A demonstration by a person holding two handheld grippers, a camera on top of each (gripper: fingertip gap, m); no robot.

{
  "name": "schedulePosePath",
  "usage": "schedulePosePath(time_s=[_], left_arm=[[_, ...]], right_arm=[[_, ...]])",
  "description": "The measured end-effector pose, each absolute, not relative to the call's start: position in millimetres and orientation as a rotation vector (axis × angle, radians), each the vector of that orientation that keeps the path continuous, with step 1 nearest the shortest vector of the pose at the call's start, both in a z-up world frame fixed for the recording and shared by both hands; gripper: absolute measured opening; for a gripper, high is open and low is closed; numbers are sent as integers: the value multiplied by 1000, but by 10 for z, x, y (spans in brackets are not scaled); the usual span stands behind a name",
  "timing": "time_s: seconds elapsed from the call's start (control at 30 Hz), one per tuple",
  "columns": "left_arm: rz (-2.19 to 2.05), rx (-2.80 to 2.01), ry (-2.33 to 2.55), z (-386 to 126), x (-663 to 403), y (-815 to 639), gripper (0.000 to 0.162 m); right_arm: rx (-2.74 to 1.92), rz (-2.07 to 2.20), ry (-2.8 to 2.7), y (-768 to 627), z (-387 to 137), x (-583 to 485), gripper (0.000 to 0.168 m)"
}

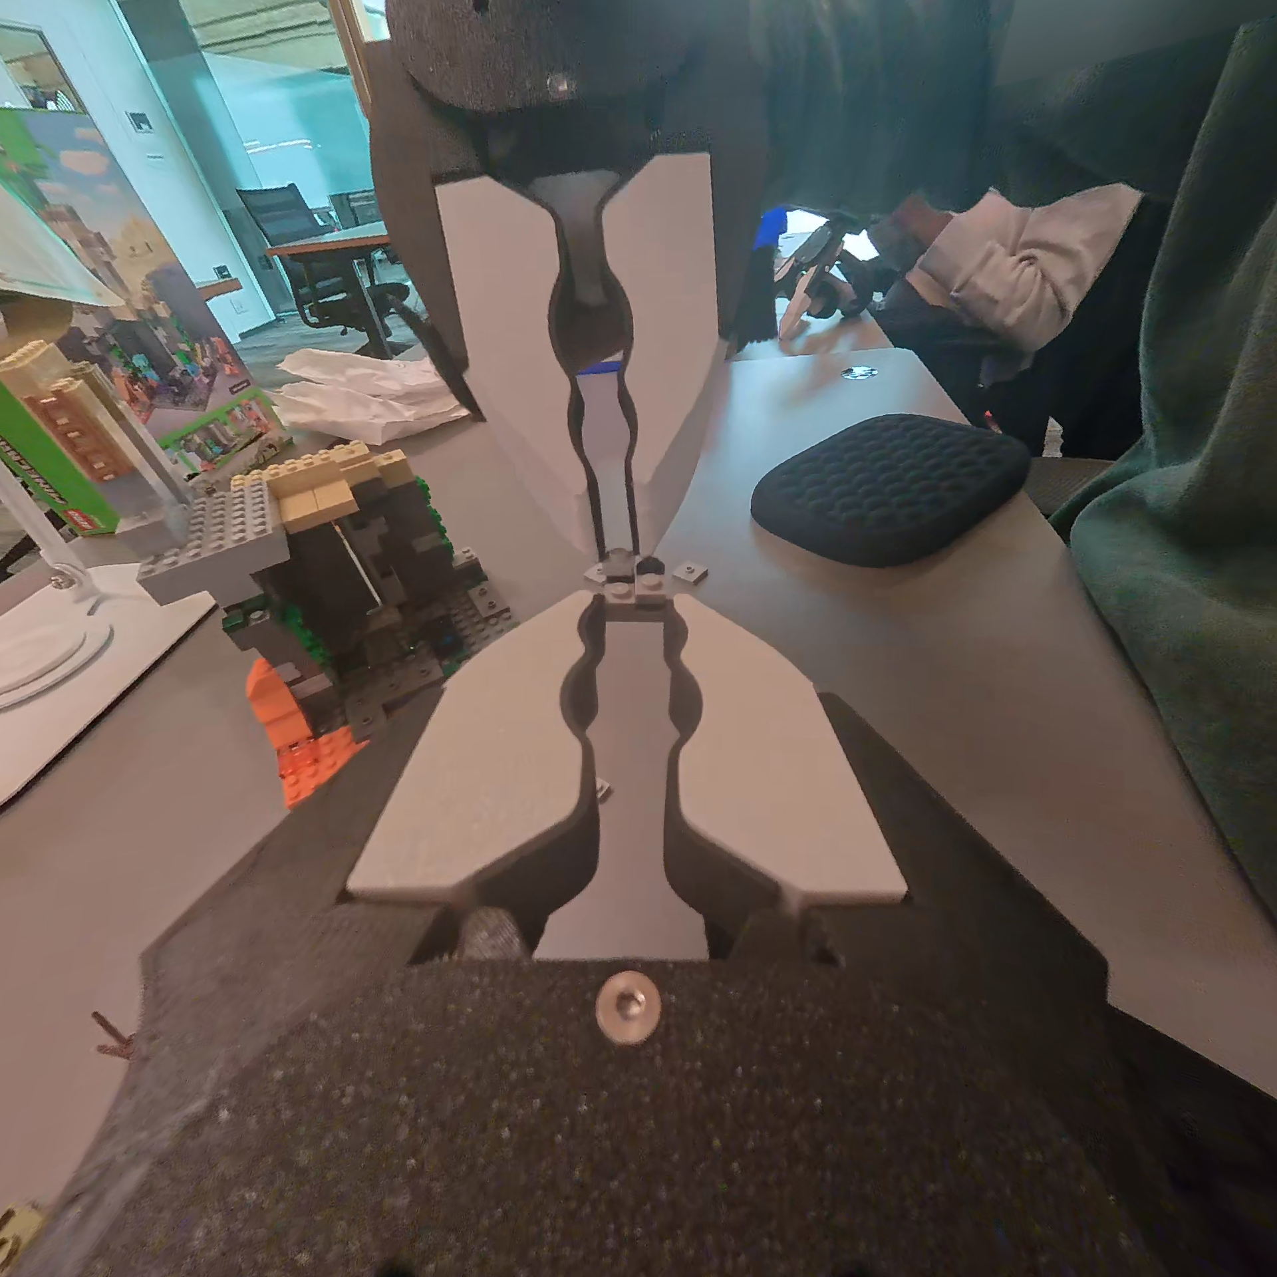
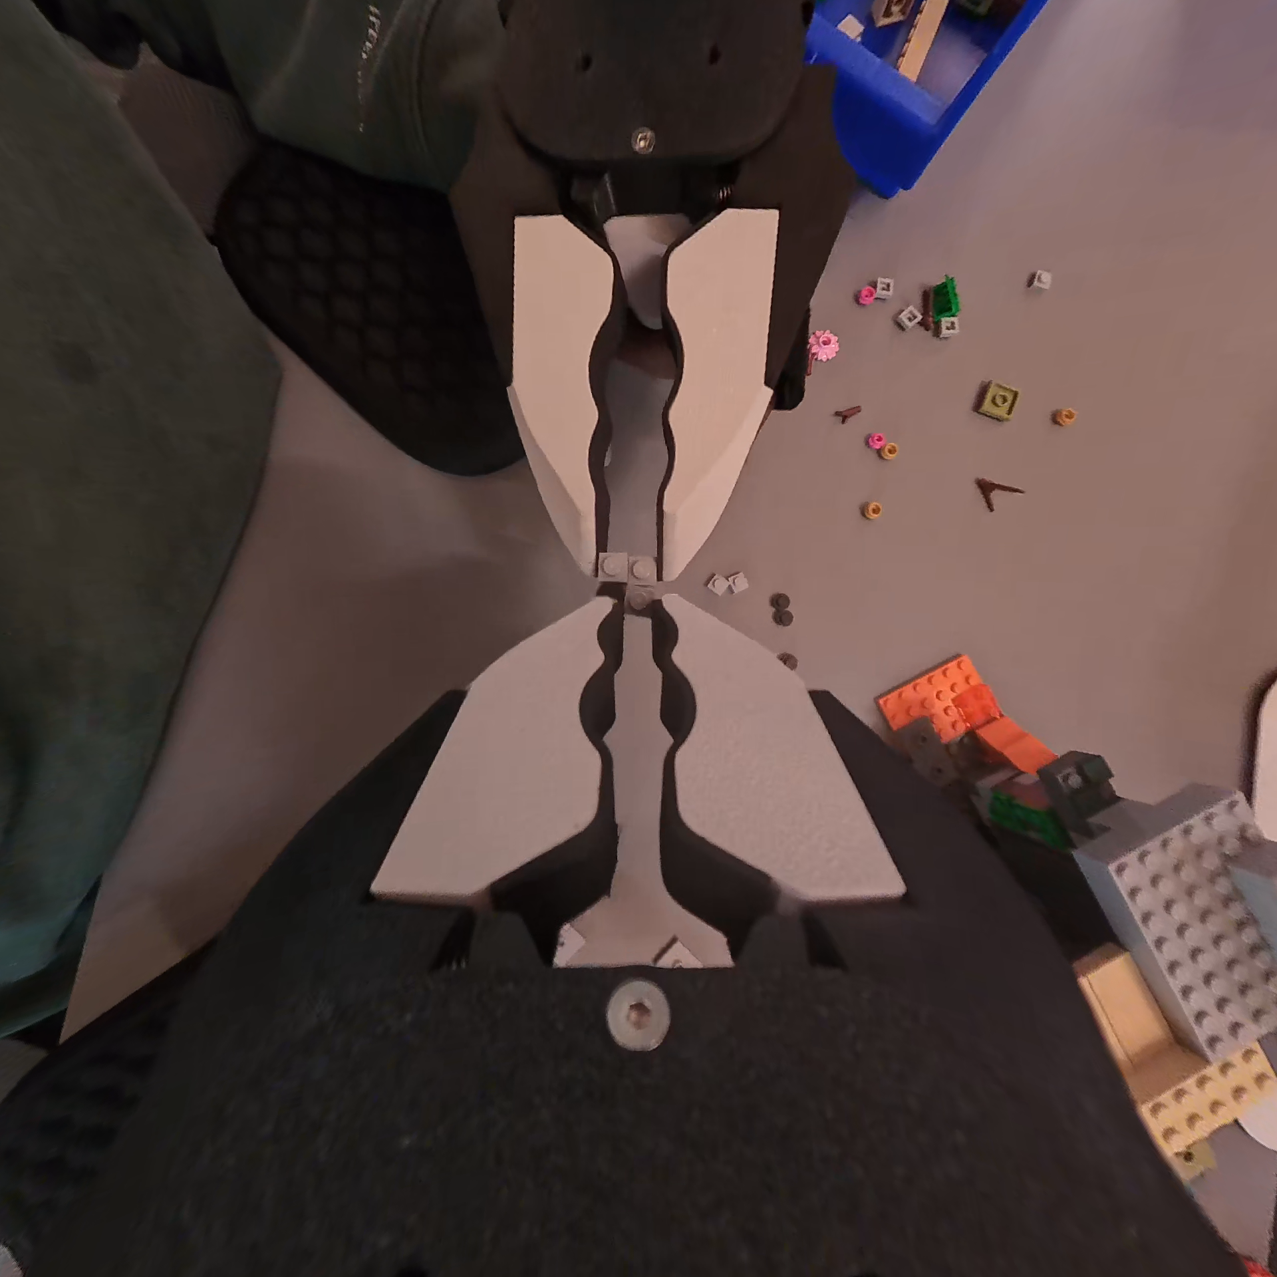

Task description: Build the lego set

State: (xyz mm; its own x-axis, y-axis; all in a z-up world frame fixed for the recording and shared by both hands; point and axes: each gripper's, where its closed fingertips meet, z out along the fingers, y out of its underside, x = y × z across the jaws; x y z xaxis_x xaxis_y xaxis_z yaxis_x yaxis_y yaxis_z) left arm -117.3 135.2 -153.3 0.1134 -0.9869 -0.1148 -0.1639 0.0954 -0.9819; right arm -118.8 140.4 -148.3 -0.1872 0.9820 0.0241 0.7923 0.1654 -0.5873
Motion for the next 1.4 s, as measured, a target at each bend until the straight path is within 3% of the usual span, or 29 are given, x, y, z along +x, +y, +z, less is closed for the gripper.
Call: schedulePosePath(time_s=[1.2,1.4], left_arm=[[-996,-1230,1307,-1439,-1148,1209,16],[-1002,-1226,1305,-1410,-1163,1203,16]], right_arm=[[-1621,659,-2169,1253,-1393,-1169,10],[-1486,686,-2150,1183,-1323,-1130,23]])
